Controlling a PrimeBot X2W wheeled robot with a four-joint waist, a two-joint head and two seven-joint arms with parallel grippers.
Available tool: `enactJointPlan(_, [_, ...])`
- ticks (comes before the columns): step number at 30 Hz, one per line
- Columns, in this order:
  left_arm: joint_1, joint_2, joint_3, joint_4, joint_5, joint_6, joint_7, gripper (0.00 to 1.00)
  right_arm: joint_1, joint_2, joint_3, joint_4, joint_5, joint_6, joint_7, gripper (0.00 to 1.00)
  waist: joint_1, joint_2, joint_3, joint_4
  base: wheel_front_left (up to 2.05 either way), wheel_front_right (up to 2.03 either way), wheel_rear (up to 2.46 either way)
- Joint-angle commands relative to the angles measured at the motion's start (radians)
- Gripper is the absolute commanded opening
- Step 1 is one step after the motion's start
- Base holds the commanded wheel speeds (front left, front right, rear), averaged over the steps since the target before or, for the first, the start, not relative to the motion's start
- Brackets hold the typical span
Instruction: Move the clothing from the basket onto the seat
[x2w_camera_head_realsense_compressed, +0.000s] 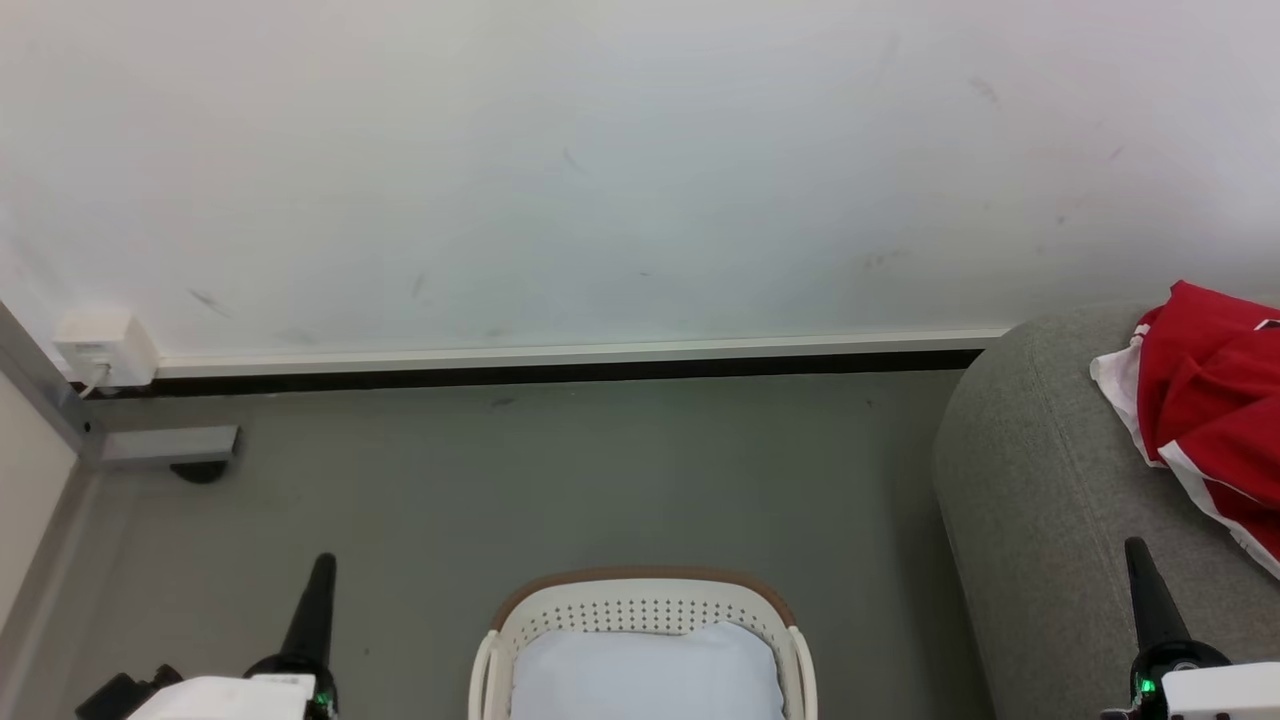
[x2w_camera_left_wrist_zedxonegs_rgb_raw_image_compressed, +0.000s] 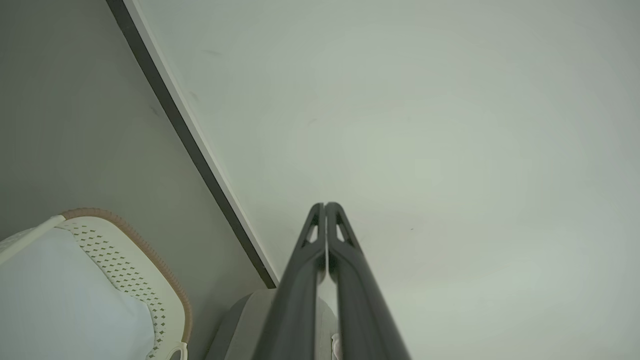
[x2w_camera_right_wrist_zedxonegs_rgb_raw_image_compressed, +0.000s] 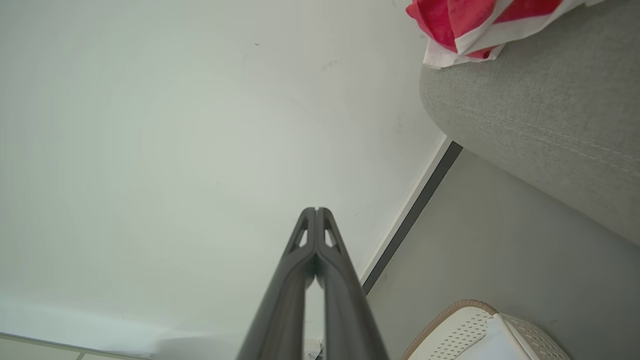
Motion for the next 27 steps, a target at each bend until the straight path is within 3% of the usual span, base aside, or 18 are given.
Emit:
enactJointPlan(1, [-0.016, 0.008, 0.006, -0.008, -0.03, -0.007, 0.008, 0.0, -0.022, -0.003, -0.009, 0.0, 0.028, -0.001, 0.008, 0.0, 0.0, 0.0, 0.0, 0.001, 0.0, 0.0, 0.0])
enactJointPlan(27, [-0.023, 0.009, 0.022, -0.013, -0.223, -0.008, 0.06, 0.0, -0.027, 0.009, -0.045, 0.009, 0.193, -0.002, 0.063, 0.0, 0.0, 0.0, -0.001, 0.012, 0.0, 0.0, 0.0])
